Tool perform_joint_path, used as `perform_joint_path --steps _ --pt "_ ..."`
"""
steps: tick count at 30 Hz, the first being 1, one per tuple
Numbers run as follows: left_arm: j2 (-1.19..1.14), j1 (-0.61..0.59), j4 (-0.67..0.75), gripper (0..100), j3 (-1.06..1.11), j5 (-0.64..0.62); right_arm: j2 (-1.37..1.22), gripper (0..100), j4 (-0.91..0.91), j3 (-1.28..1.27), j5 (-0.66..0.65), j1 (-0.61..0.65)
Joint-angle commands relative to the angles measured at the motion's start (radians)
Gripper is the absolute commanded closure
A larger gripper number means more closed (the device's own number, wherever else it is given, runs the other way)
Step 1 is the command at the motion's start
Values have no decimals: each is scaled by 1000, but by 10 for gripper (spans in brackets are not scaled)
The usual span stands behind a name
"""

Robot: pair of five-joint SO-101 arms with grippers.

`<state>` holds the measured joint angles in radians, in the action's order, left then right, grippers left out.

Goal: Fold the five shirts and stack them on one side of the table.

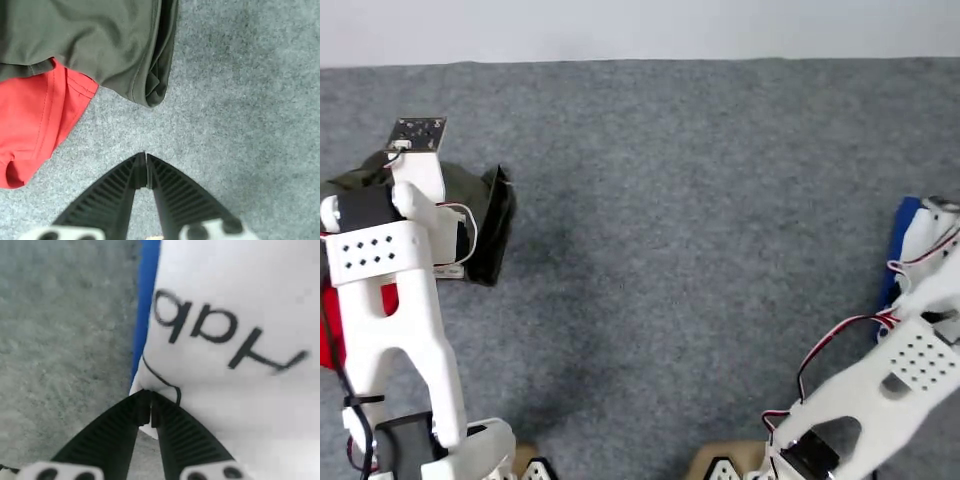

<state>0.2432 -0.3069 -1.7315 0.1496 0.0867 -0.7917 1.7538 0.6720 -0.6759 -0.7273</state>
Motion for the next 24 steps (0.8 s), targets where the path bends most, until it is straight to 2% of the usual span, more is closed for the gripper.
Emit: perform_joint_path --steps 1,9,17,21,24 --pt "37 2 -21 995 -4 8 147 987 38 117 5 -13" --pt "37 2 -21 995 -4 8 183 987 -59 209 -2 -162" --pt "37 2 -21 995 -4 8 -42 987 -125 209 -126 -332" --pt "37 2 -21 995 -4 9 -163 988 -225 227 -124 -355" --pt "38 2 -21 995 -5 9 -156 988 -162 318 -120 -341"
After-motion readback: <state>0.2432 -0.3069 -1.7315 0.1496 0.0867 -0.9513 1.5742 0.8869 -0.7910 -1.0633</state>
